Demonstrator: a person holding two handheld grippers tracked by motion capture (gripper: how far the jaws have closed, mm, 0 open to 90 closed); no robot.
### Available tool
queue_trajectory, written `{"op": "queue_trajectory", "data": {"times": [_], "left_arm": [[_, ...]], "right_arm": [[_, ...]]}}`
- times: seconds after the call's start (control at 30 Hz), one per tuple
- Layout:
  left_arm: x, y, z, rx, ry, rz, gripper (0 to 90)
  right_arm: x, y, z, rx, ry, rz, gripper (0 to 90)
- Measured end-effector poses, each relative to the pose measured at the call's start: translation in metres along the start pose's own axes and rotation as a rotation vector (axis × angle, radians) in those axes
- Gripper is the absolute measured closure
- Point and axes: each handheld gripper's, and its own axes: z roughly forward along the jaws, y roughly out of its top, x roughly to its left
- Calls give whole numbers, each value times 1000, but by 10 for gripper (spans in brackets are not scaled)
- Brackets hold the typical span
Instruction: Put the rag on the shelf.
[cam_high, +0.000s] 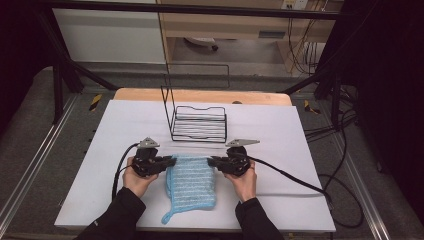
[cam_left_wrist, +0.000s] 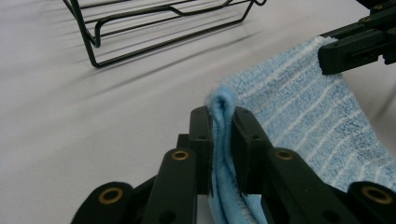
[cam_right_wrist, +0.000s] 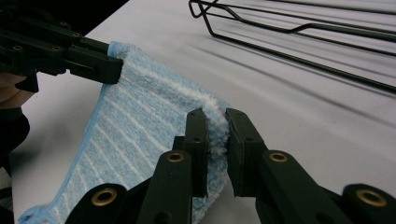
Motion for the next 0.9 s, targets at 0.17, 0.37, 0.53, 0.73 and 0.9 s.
{"op": "queue_trajectory", "data": {"times": [0.17,0.37,0.53,0.73,0.9], "left_arm": [[-4,3,-5,-24,3,10,789],[-9,6,-11,-48,3,24,789],[-10,8,-17,-71,10,33,789],[-16,13,-28,-114,5,41,790],[-21,16,-36,-145,3,58,789]], "right_arm": [[2,2,-6,-19,2,-8,802],[5,5,-13,-42,0,-16,803],[12,10,-19,-60,-9,-44,803],[19,17,-26,-90,-8,-67,804],[23,22,-33,-111,-16,-87,804]]}}
